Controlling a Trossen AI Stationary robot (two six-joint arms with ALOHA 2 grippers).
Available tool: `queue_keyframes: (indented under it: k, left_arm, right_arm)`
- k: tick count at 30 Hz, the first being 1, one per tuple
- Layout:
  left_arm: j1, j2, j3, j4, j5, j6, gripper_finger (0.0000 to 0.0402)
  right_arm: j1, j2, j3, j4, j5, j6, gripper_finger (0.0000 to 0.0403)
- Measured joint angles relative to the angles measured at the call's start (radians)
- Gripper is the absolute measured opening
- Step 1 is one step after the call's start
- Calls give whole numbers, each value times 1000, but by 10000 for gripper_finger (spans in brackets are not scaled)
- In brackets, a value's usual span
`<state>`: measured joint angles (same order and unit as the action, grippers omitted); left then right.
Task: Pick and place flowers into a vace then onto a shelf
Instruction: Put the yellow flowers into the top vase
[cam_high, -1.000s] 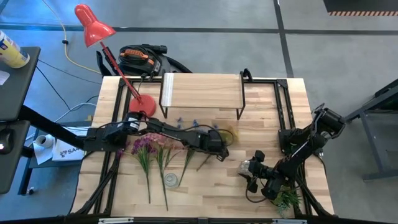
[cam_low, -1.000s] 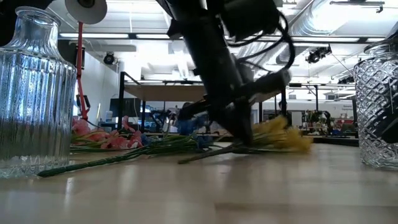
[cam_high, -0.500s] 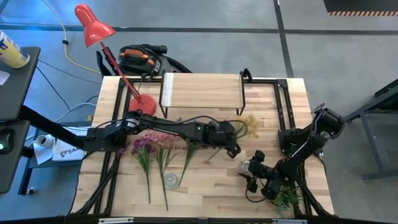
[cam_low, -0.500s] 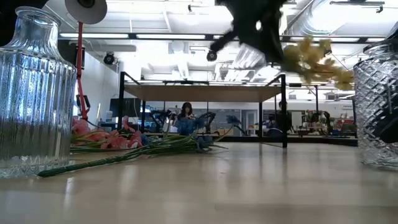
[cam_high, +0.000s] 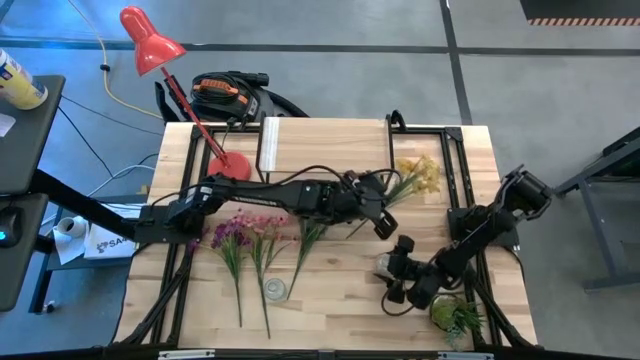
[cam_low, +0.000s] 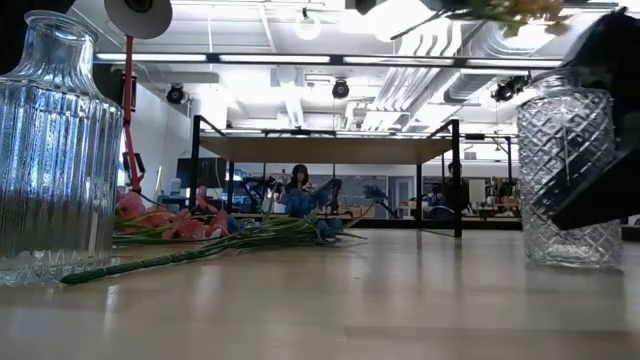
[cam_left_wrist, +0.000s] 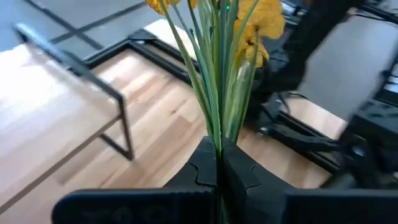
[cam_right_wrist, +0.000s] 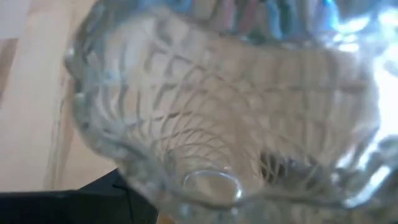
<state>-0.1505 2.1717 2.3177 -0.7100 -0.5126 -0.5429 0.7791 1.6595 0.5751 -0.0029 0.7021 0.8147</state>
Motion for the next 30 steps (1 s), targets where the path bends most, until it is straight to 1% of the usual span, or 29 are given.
queue_keyframes:
  k: [3,7,13,18,20,23,30]
  left_arm:
    - [0,-7,0,17,13,17,34]
    - [0,-5,1,4,37,23,34]
    - [-3,-5,1,-13,60,23,34]
    - [-3,-16,1,-82,58,34,36]
    - [-6,-25,-1,-123,50,42,36]
    - [-7,-35,-1,-133,14,63,36]
    - [-7,-53,0,-192,-7,98,38]
  right_arm:
    - [-15,-1,3,31,-66,-40,256]
    - [-27,1,-1,98,-84,-67,256]
    - [-103,1,1,144,-176,-122,256]
    - [-153,2,-1,166,-158,-189,258]
    - [-167,2,-1,175,-147,-213,263]
    - [-192,5,-3,180,-120,-256,278]
    - [-268,5,-2,194,-167,-293,309]
